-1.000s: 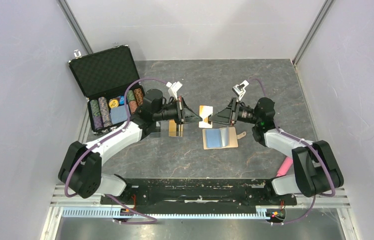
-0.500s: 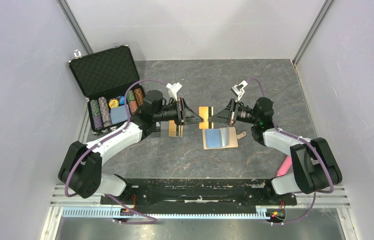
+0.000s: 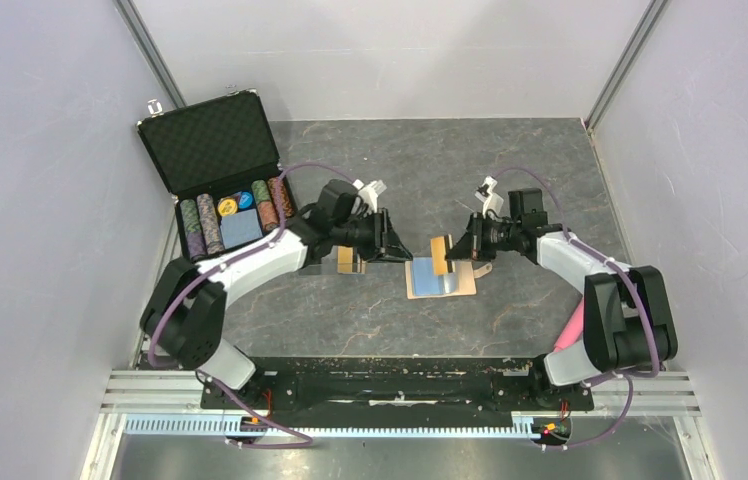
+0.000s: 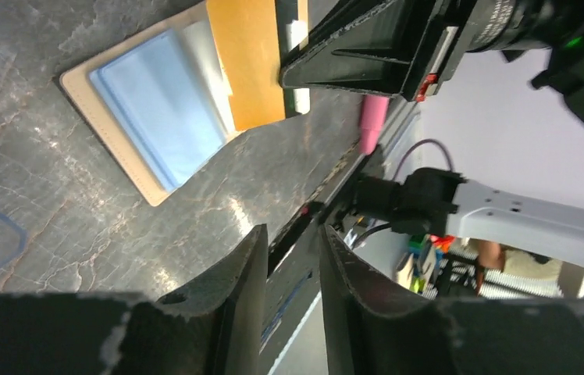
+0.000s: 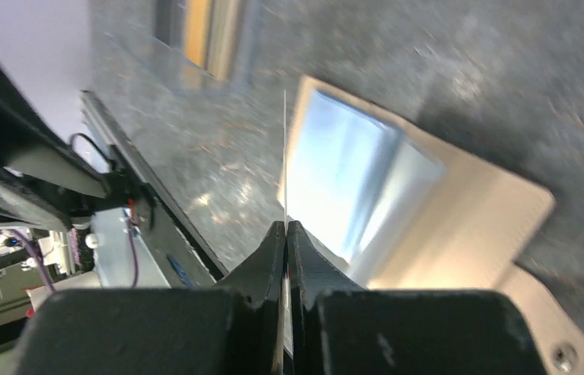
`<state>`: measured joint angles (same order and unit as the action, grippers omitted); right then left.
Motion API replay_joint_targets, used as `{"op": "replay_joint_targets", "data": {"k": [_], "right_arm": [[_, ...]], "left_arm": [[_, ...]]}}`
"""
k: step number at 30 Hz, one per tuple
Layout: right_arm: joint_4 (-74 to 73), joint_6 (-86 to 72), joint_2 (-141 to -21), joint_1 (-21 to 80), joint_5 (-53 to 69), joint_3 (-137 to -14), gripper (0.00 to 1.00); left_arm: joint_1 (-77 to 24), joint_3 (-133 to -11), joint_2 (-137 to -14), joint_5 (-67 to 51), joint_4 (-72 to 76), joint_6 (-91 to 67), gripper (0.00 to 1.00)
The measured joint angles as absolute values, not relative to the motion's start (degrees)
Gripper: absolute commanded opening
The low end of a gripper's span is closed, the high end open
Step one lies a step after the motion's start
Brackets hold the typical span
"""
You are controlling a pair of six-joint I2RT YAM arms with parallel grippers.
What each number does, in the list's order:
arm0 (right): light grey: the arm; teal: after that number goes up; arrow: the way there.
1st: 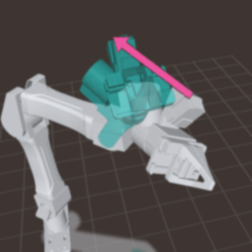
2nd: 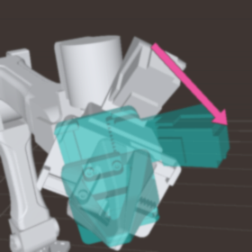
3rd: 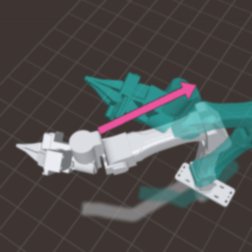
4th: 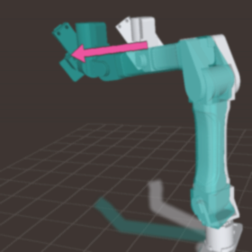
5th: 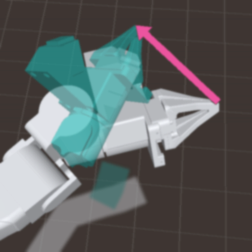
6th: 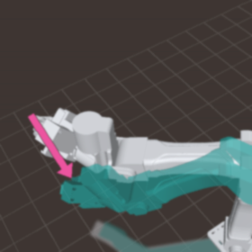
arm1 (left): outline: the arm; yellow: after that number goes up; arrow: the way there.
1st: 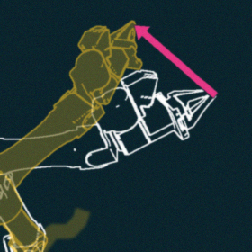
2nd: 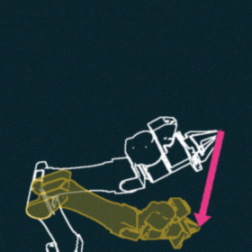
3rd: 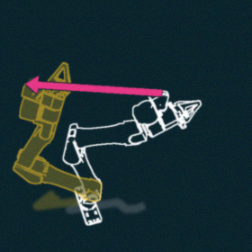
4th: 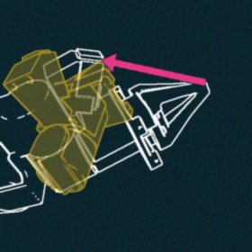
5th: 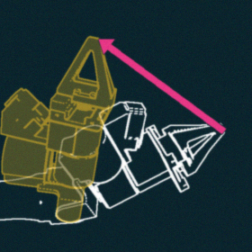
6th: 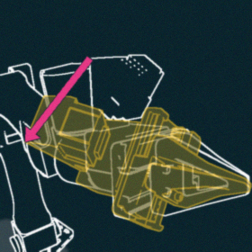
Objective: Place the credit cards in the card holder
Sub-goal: Insert the credit card into the card holder.
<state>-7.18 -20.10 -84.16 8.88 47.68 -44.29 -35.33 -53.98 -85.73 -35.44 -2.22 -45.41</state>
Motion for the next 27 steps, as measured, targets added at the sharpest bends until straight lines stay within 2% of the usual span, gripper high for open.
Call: {"op": "replay_joint_targets", "data": {"k": [3,6,11,27], "right_arm": [[-13.5,-15.8,-85.4,7.9,45.2,-44.3,0.00],[-17.0,-12.9,-86.1,7.4,43.6,-44.3,0.00],[-19.2,-10.4,-87.4,7.2,42.0,-44.3,0.00],[-18.9,-10.2,-91.8,5.8,41.9,-44.3,0.00]], "left_arm": [[-37.6,-59.7,-90.9,-32.9,-9.3,-41.8,0.30],[-39.7,-64.2,-95.4,-30.4,-15.3,-38.7,0.21],[-43.0,-71.4,-103.6,-26.0,-23.5,-34.5,0.13],[-43.7,-75.4,-113.4,-19.5,-32.2,-30.3,0.05]]}}
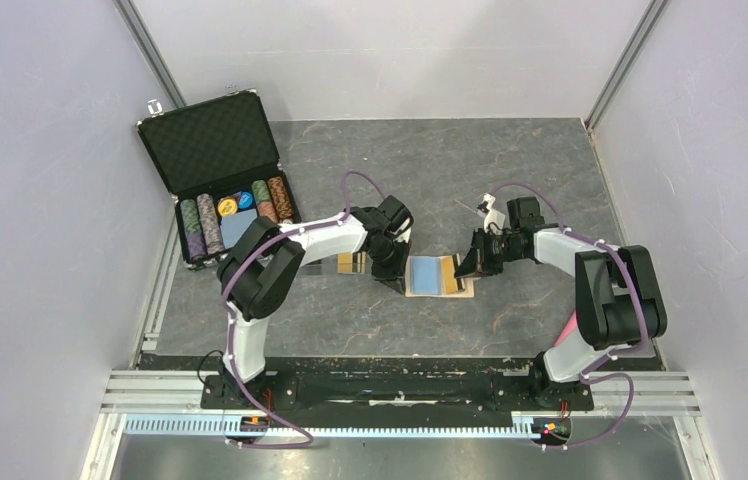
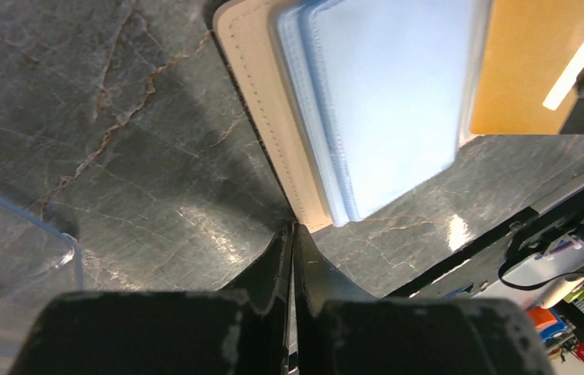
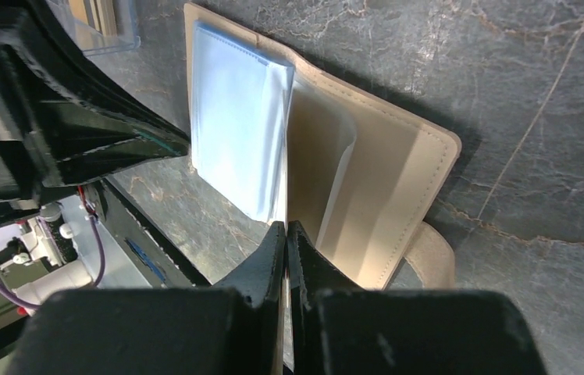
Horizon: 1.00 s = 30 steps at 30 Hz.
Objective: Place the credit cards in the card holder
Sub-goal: Insert the credit card into the card holder.
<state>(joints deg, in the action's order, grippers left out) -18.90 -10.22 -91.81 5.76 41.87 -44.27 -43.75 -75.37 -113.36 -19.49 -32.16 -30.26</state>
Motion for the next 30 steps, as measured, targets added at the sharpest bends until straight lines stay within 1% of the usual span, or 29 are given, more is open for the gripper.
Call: {"op": "replay_joint_targets", "data": {"k": [11,30], "right_arm": [[-16.3,-13.5,-93.6,5.8,44.3,-44.2,0.00],[-7.2,-20.2,-94.9,5.1,48.2,-39.9,0.00]], "left_arm": [[-43.7,-77.3,-115.3,-19.5,-34.1,-29.4,0.02],[-43.7,-78.1,-115.7,-19.4,-35.3,-29.0,0.03]]}}
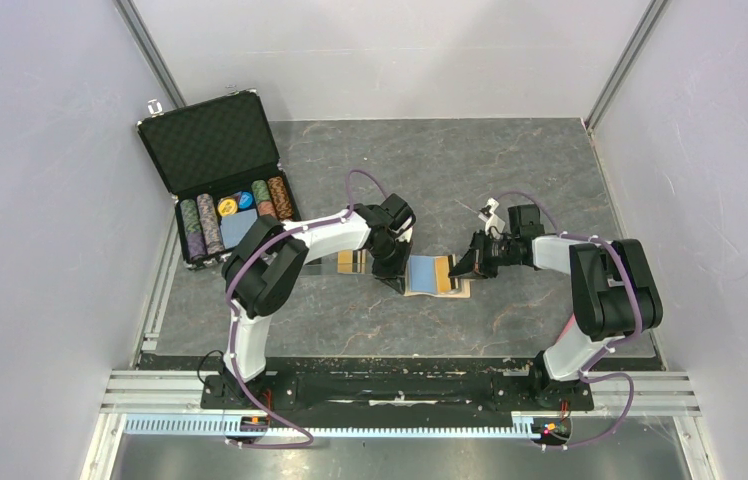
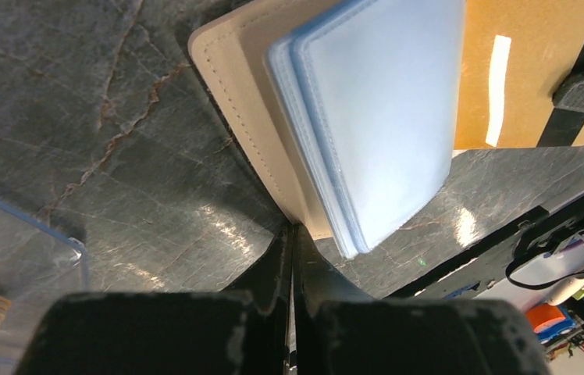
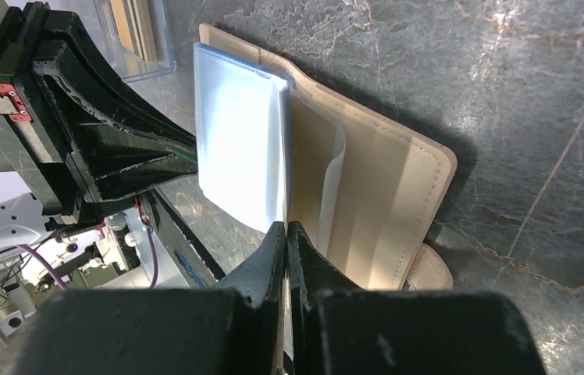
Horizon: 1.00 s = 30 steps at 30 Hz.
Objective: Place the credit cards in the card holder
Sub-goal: Insert the credit card into the card holder.
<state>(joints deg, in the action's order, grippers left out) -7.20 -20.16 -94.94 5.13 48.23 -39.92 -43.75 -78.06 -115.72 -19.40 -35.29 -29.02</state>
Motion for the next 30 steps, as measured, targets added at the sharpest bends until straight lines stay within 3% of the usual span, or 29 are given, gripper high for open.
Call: {"op": "replay_joint_targets", "data": {"k": [8,16,30], "right_arm": [[-9.3,-19.9,-94.9,5.1,48.2,-40.8,0.00],[-10.6,-19.9,-94.9,5.4,48.2,-41.6,0.00],[-8.6,-22.3,-96.4,5.4,48.4,-41.5,0.00]], "left_arm": [[-43.8,-78.5,-114.5,-15.0,-37.5,-28.0,0.21],[-43.6,-82.0,-112.4,-13.2,-37.6,-28.0,0.21],[-43.0,-84.9,-119.2,-16.6,-36.3,-28.0,0.02]]}}
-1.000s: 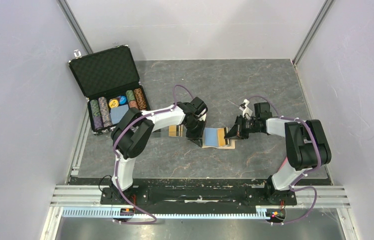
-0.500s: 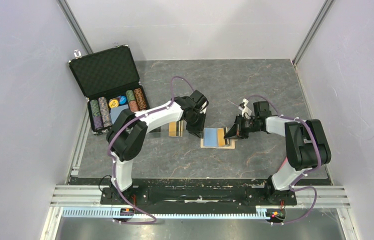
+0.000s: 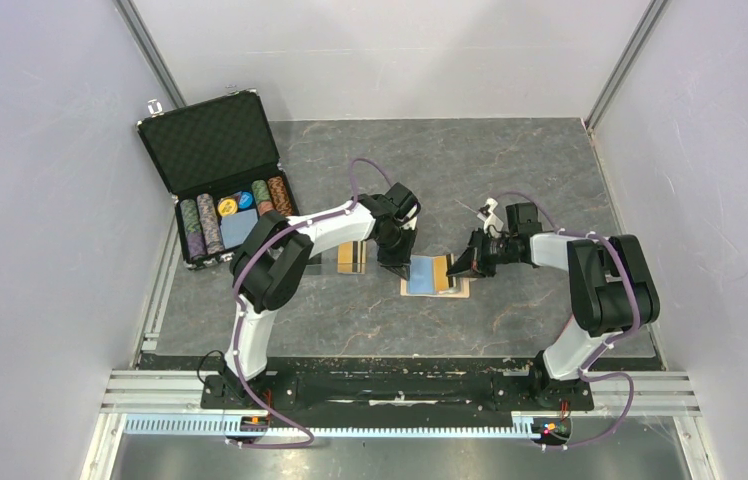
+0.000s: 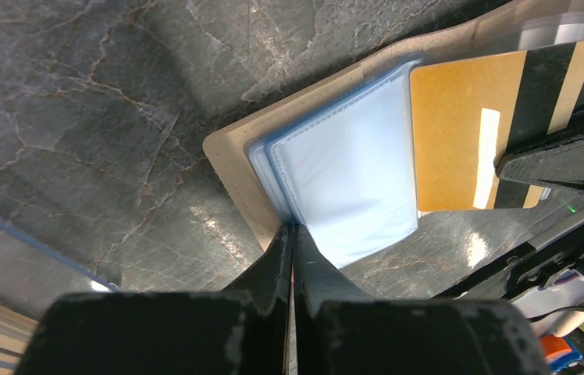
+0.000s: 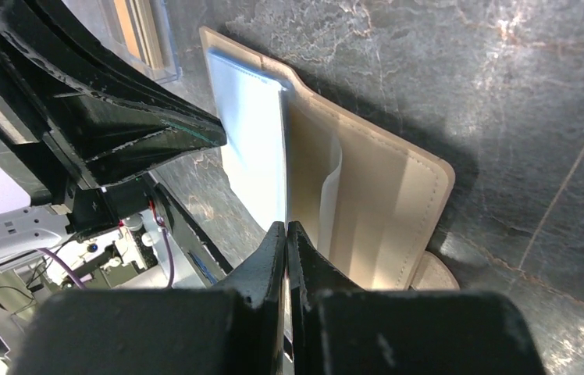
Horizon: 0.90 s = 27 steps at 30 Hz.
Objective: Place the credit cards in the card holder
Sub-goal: Insert the credit card into the card holder.
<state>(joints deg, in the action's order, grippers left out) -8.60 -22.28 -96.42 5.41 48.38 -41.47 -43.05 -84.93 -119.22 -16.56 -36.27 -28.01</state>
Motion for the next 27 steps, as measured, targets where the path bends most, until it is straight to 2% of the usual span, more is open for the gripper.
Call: {"op": "replay_joint_targets", "data": {"k": [27], "right_arm": [[6.1,-30.6,-98.1,5.6,52.6,-35.4,0.00]], "left_arm": [[-43.2,-84.9,-119.2,-15.6,-36.6,-28.0,0.02]]}}
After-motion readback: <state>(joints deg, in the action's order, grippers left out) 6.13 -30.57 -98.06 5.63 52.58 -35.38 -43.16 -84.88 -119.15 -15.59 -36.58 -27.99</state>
